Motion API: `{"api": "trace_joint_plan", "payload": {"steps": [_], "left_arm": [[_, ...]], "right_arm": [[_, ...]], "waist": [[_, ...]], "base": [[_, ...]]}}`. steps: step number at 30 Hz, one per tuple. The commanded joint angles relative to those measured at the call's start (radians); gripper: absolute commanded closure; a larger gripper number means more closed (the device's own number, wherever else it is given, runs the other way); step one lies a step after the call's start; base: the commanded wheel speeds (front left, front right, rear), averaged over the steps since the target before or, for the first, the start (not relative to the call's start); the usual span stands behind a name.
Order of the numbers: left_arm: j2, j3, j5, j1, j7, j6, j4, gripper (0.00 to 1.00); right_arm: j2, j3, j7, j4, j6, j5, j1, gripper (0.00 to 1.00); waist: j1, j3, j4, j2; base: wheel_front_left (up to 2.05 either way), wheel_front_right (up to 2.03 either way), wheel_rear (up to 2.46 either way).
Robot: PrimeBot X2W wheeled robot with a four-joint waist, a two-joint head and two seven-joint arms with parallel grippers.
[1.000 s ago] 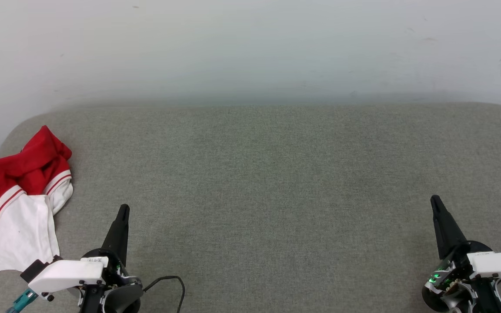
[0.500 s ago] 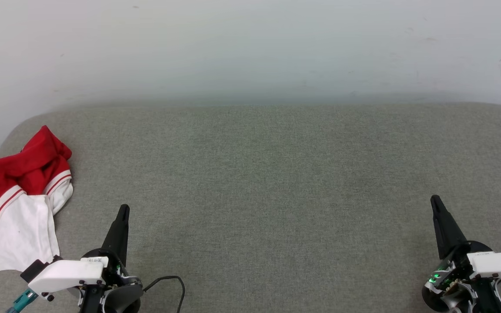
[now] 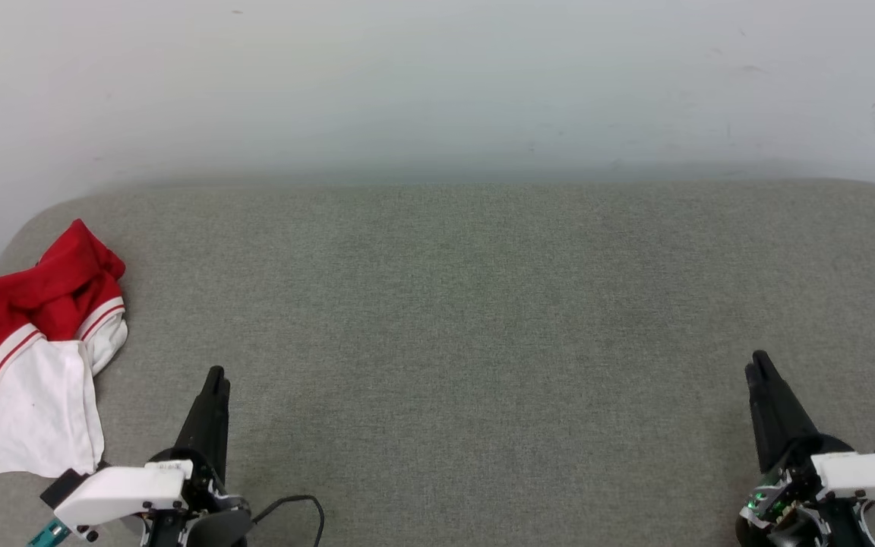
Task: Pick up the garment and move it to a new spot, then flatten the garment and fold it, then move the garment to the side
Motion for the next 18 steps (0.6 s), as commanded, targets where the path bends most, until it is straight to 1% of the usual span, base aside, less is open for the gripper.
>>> {"api": "trace_joint_plan", "payload": {"steps": [1,11,18], "left_arm": [[0.000,-0.001,0.000,0.007,-0.002,0.001,0.007,0.00],[0.000,-0.010,0.024,0.028,-0.051,0.000,-0.011,0.00],[0.000,0.005,0.082,0.039,-0.084,0.000,-0.028,0.00]], "right_arm": [[0.000,0.001,0.000,0.008,0.000,0.000,0.006,0.00],[0.000,0.032,-0.050,0.002,0.000,-0.032,0.016,0.00],[0.000,0.050,-0.083,0.007,0.000,-0.065,0.015,0.00]], "waist": [[0.0000,0.000,0.000,0.0000],[0.0000,0.002,-0.003,0.0000],[0.0000,0.002,-0.005,0.0000]], "base": [[0.00,0.00,0.00],[0.00,0.00,0.00],[0.00,0.00,0.00]]}}
